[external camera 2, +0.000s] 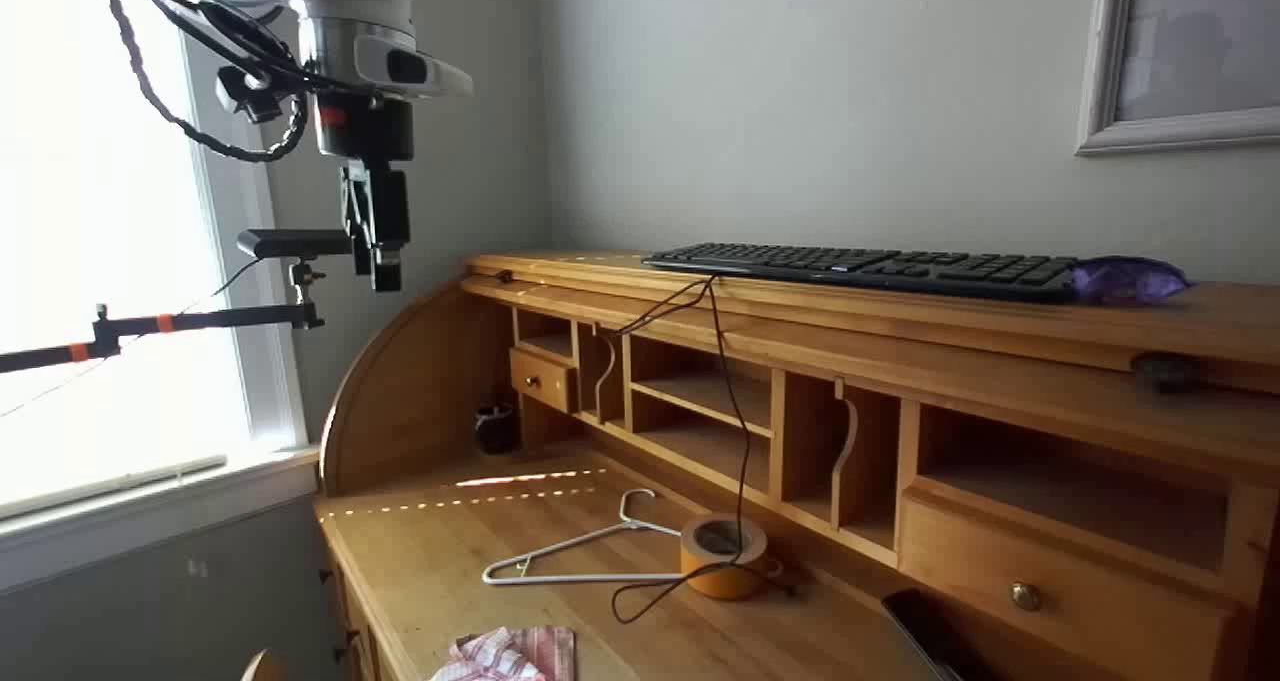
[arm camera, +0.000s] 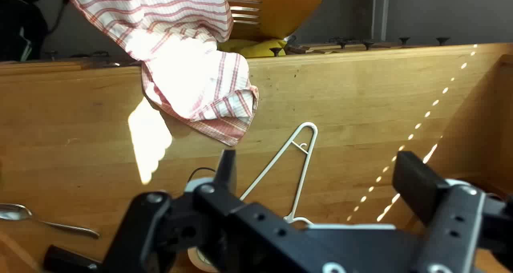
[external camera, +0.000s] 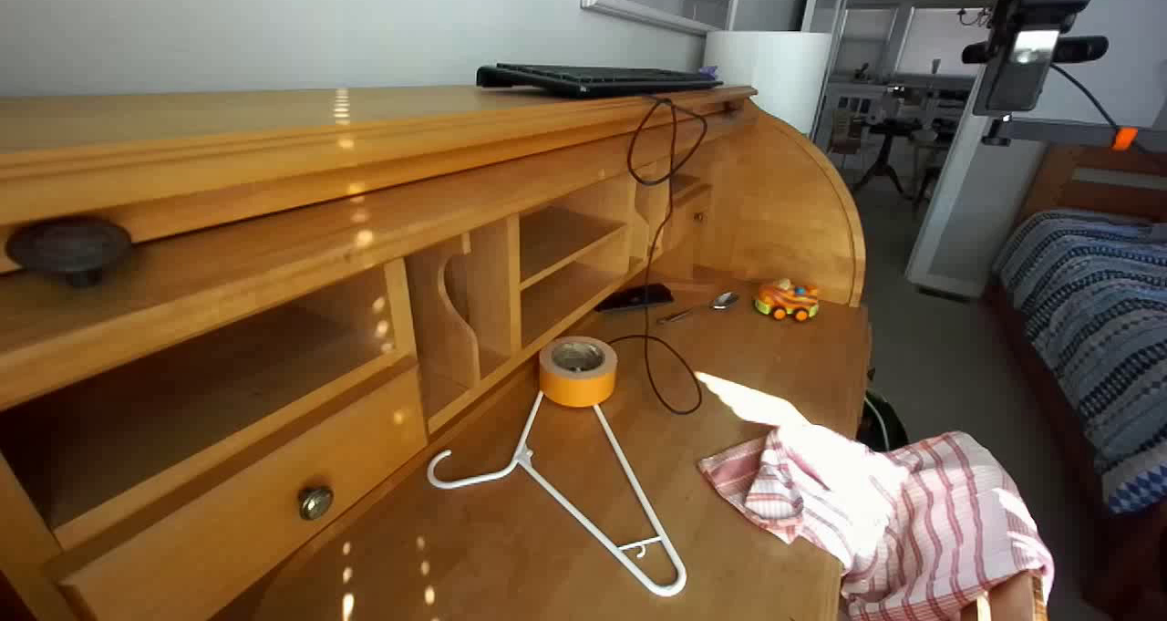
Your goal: Put the cloth on the desk
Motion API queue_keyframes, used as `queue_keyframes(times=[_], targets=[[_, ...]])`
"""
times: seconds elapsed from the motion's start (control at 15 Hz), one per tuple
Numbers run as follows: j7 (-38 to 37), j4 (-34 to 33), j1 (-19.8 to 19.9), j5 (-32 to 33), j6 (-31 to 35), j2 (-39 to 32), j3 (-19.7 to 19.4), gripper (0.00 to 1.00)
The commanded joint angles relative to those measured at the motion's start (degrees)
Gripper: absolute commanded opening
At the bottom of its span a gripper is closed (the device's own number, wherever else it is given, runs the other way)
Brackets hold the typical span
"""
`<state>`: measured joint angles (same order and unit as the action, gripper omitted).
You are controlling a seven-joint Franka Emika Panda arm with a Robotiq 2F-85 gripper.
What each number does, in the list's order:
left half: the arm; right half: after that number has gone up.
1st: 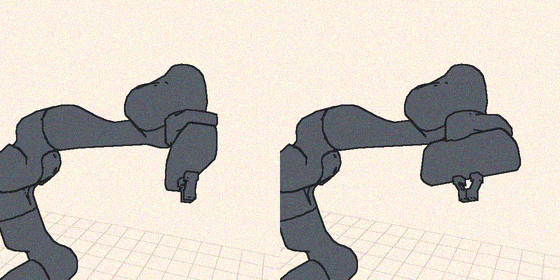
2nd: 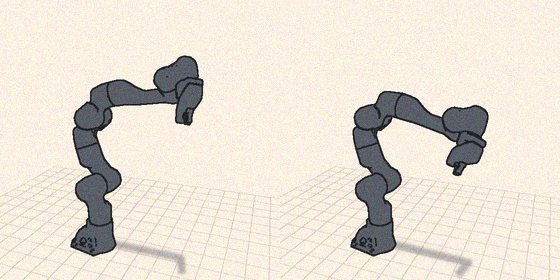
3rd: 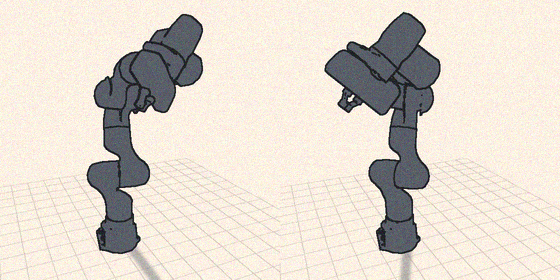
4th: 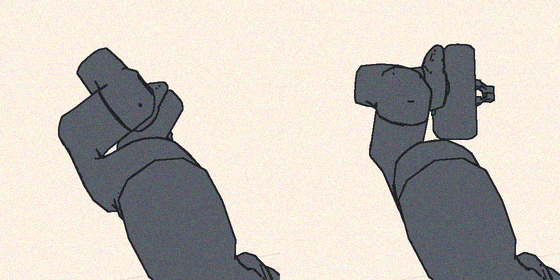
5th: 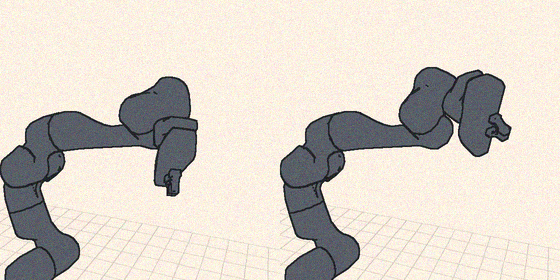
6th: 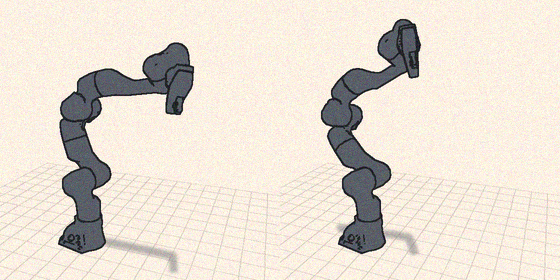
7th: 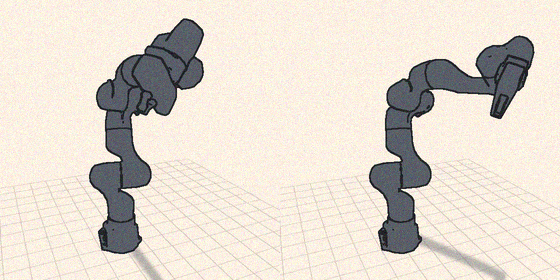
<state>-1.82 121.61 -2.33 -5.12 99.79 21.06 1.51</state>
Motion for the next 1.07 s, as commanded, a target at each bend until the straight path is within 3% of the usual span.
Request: queue_keyframes(times=[0.0, 0.2, 0.4, 0.73, 1.0], targets=[[0.06, -0.12, 0.19, -0.04, -0.12, -0.04, 0.15, 1.0], [0.06, -0.12, 0.19, -0.04, -0.12, -0.04, 0.15, 1.0], [-4.32, 2.24, 3.06, -0.4, -1.23, 0.39, -1.87, 1.0], [-8.44, 12.15, 8.74, -1.49, 3.34, 1.57, -6.59, 1.0], [-12.24, 21.67, 11.6, -2.86, 17.02, 0.38, -7.94, 1.0]])
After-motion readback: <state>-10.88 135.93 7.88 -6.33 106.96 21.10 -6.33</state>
